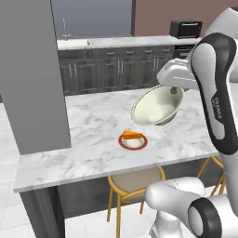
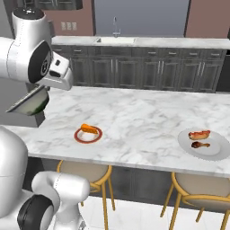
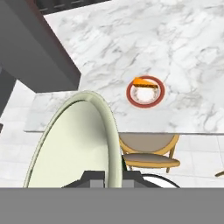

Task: Take the smaller bowl and place it next to the appetizer plate on the dining counter , and place the larger bowl next to the plate with cooked food.

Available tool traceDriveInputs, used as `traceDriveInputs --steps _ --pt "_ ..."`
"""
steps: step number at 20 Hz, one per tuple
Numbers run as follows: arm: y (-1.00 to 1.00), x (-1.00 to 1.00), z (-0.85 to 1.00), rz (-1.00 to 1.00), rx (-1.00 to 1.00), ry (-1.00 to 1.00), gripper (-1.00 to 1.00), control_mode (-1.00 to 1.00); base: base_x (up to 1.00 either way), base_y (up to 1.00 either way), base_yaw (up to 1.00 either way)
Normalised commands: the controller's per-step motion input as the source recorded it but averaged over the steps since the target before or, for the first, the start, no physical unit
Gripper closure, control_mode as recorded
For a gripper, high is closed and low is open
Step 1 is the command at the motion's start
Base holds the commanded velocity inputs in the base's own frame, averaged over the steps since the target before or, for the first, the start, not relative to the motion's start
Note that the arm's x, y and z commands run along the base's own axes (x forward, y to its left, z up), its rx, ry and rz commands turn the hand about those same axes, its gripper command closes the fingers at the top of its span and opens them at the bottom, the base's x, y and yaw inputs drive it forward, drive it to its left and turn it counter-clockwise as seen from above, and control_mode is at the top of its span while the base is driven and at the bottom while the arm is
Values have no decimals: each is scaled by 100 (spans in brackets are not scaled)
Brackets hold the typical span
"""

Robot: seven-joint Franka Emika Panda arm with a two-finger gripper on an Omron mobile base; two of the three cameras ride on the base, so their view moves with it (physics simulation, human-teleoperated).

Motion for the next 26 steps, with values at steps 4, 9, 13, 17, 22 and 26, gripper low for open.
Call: traceDriveInputs --steps 4,9,13,17,22,26 --pt "-49 39 -32 -18 0 1 100 -100 0 0 0" --pt "-54 17 -45 -18 2 0 100 -100 0 0 0" --pt "-45 0 -38 -13 7 0 100 -100 0 0 0" --pt "-59 0 -21 -12 24 0 100 -100 0 0 0" --pt "-79 5 -6 -12 27 3 100 -100 0 0 0" --pt "-88 10 -16 -9 20 2 100 -100 0 0 0"
